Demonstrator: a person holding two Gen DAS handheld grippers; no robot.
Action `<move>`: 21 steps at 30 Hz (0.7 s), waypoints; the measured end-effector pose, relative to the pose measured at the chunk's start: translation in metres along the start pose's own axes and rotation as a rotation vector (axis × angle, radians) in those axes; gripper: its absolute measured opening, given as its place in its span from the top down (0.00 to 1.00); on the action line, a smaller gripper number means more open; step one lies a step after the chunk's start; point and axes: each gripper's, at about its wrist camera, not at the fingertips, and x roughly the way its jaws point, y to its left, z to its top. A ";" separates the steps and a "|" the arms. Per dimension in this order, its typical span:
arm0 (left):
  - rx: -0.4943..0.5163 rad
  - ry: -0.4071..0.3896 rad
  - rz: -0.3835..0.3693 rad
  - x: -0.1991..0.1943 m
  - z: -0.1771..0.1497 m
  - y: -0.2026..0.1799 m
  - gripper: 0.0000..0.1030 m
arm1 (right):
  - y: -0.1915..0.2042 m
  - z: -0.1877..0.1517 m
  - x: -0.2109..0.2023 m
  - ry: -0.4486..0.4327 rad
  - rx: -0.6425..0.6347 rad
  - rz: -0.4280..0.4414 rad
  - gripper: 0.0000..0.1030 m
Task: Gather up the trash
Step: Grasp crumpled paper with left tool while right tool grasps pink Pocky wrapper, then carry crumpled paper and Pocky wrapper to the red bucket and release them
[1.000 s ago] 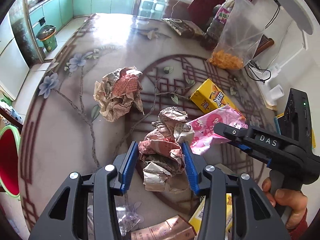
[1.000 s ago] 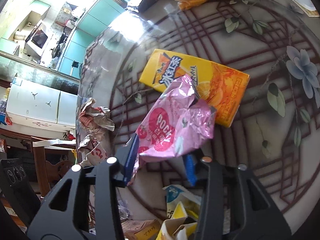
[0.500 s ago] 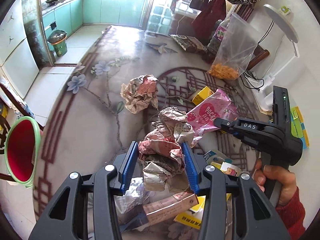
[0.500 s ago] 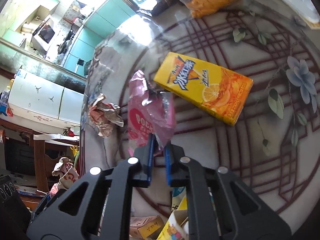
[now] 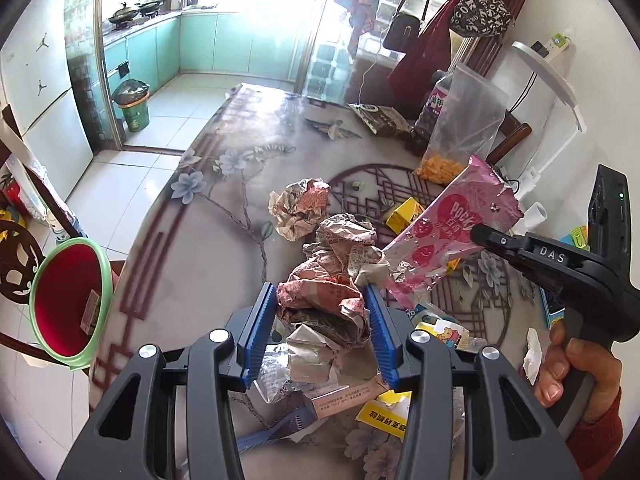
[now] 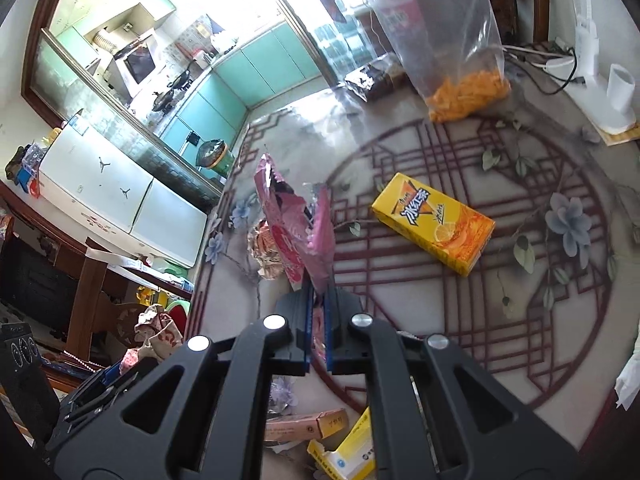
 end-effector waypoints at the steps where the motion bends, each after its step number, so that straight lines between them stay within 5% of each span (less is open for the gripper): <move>1: 0.001 -0.008 0.001 -0.004 0.000 0.001 0.59 | 0.003 0.000 -0.004 -0.006 -0.006 0.002 0.95; 21: -0.048 -0.071 0.045 -0.043 -0.001 0.069 0.59 | 0.092 -0.022 -0.028 -0.045 -0.104 0.092 0.95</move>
